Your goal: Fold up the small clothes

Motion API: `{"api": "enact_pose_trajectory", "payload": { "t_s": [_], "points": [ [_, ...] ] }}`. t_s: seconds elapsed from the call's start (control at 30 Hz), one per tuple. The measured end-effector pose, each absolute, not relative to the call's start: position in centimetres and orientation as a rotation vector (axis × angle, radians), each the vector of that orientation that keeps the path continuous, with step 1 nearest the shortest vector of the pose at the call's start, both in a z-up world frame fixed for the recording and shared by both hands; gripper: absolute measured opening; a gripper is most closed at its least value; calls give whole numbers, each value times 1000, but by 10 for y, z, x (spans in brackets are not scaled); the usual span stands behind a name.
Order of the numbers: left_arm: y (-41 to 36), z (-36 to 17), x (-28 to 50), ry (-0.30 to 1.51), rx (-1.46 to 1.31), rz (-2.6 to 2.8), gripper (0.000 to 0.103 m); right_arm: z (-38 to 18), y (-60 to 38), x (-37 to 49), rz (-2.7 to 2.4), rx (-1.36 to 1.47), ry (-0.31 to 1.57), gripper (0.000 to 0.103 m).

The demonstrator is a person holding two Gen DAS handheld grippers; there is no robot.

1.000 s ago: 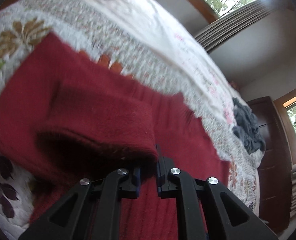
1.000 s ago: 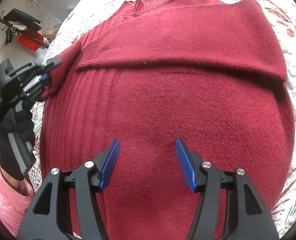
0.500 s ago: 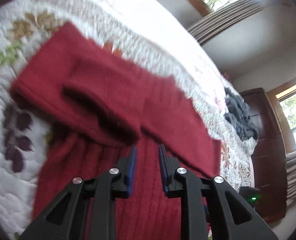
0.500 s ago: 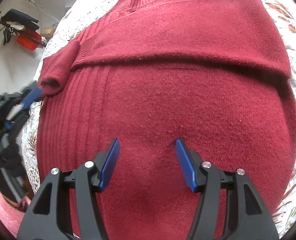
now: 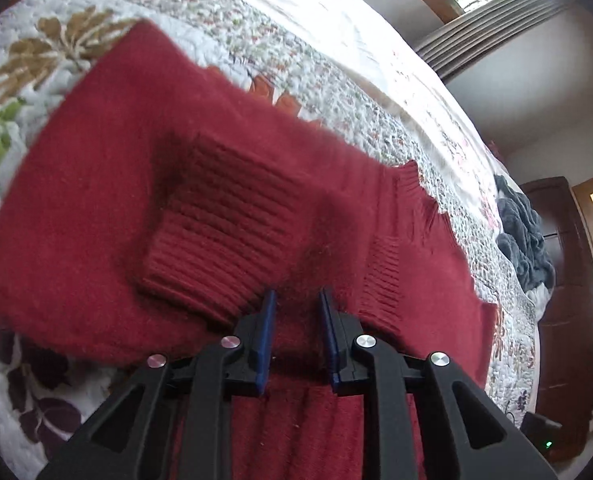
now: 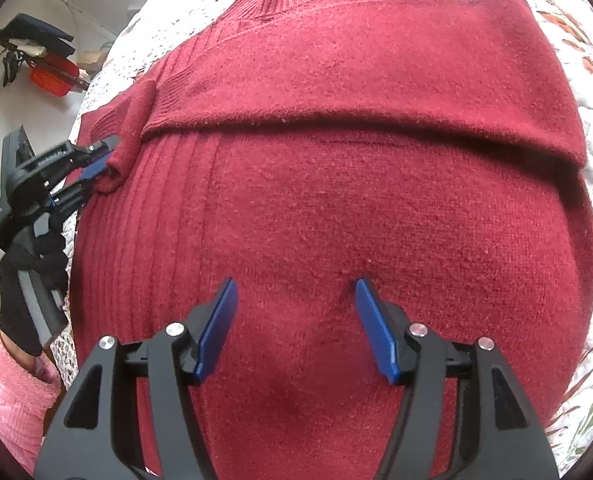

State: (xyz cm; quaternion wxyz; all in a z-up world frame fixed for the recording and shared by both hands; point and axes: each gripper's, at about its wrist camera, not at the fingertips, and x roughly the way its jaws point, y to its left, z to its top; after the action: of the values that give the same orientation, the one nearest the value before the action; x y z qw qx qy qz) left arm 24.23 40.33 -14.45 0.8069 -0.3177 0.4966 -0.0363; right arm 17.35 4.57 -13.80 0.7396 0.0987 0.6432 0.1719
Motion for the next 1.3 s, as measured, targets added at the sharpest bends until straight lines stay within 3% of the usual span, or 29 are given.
{"api": "enact_pose_trajectory", "payload": {
  "t_s": [0.13,0.27,0.33,0.6,0.73,0.83,1.13,1.3],
  "points": [
    [411,-127,234,1030,-703,-109,22,-120,62,187,408,201,1384,62],
    [433,-87,219,915,-654,-100,36,-101,100,216,490,213,1366,62],
    [449,-73,216,892,-634,-69,37,-95,129,234,529,194,1356,62],
    [500,-63,204,901,-554,48,42,-123,211,300,595,285,1463,60],
    [511,-70,197,910,-563,59,43,-146,233,313,554,248,1522,52],
    [510,-77,199,925,-566,58,43,-144,239,313,599,230,1504,13],
    [473,-74,218,945,-517,19,43,-75,182,302,617,229,1336,9],
    [433,-80,238,990,-438,9,43,-68,130,306,522,210,1314,9]
  ]
}}
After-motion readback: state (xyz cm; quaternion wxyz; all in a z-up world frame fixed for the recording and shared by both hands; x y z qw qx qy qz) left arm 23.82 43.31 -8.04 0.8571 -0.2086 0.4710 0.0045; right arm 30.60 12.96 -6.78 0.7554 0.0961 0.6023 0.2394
